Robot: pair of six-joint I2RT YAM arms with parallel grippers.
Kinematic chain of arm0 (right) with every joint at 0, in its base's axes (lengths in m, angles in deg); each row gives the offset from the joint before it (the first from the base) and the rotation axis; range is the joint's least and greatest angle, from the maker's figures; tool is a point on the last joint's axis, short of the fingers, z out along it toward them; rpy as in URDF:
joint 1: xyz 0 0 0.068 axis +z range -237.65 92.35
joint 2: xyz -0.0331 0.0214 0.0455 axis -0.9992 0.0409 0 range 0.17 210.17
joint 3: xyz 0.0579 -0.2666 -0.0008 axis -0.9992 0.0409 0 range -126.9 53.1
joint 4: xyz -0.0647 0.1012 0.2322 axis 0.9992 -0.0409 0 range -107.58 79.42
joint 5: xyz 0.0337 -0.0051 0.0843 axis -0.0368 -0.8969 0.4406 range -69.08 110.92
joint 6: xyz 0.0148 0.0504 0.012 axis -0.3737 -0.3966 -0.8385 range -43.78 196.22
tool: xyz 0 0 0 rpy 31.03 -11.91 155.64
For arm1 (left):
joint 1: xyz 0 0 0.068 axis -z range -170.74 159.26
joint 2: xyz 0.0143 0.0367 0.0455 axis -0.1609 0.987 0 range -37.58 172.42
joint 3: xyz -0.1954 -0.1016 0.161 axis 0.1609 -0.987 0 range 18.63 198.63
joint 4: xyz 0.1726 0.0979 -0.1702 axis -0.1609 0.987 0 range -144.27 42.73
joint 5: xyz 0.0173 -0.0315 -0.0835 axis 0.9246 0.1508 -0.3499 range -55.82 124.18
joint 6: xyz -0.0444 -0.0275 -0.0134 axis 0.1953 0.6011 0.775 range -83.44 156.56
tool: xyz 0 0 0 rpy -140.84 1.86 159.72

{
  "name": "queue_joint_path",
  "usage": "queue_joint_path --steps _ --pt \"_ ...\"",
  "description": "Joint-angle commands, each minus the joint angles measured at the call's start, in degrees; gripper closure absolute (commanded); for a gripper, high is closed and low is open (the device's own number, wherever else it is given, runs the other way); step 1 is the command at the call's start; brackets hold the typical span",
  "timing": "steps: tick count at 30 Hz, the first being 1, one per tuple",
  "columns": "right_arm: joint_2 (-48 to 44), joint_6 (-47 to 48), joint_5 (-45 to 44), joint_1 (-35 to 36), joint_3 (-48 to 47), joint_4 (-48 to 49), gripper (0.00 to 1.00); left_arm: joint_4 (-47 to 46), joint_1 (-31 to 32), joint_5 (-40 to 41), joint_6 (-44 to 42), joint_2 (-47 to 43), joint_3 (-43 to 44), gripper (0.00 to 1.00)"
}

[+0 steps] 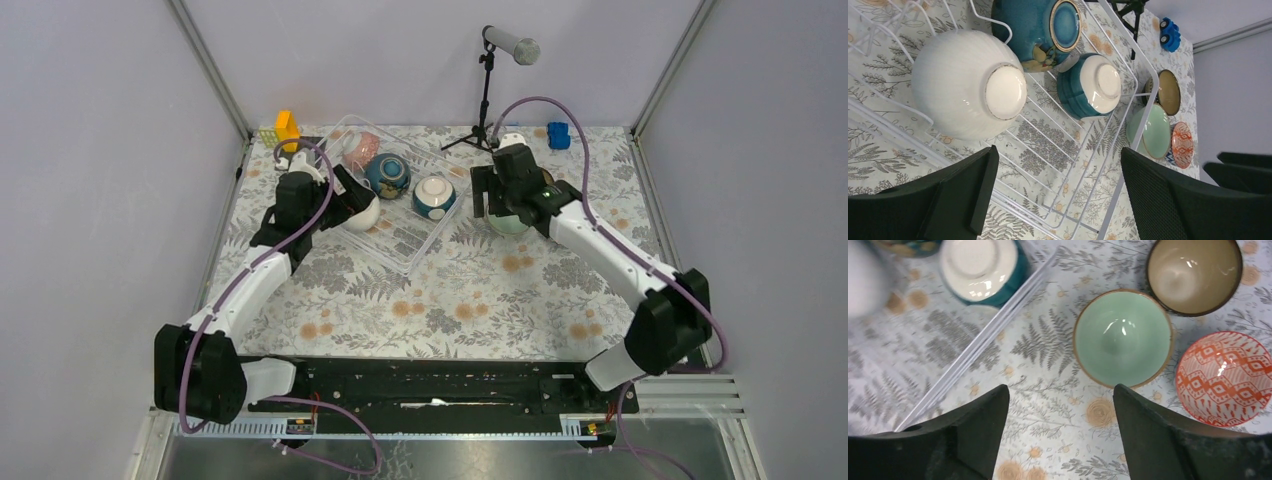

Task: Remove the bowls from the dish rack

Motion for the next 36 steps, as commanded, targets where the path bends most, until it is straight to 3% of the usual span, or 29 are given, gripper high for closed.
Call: queue_joint_path --steps 1,2,13,20,36 --pt "-7.92 -2.39 10.11 0.39 4.08 6.16 0.07 -0.69 0.09 4.21 -1.92 0.87 2.45 0.01" --pt "-8.86 -2.87 11.12 0.35 4.62 6.76 0.01 -0.58 0.19 4.94 -1.93 1.25 2.87 0.01" --pt "-13.35 -4.41 15.62 0.37 8.61 10.15 0.0 3.35 0.13 16.76 -10.35 9.71 10.62 0.01" --pt "-13.95 -6.0 26.49 0.38 11.3 15.5 0.01 8.01 -1.0 5.19 -22.55 17.44 18.09 0.01" --pt "-12.67 -7.53 32.05 0.4 10.7 16.33 0.0 10.46 -6.54 -4.5 -24.25 24.38 22.44 0.01"
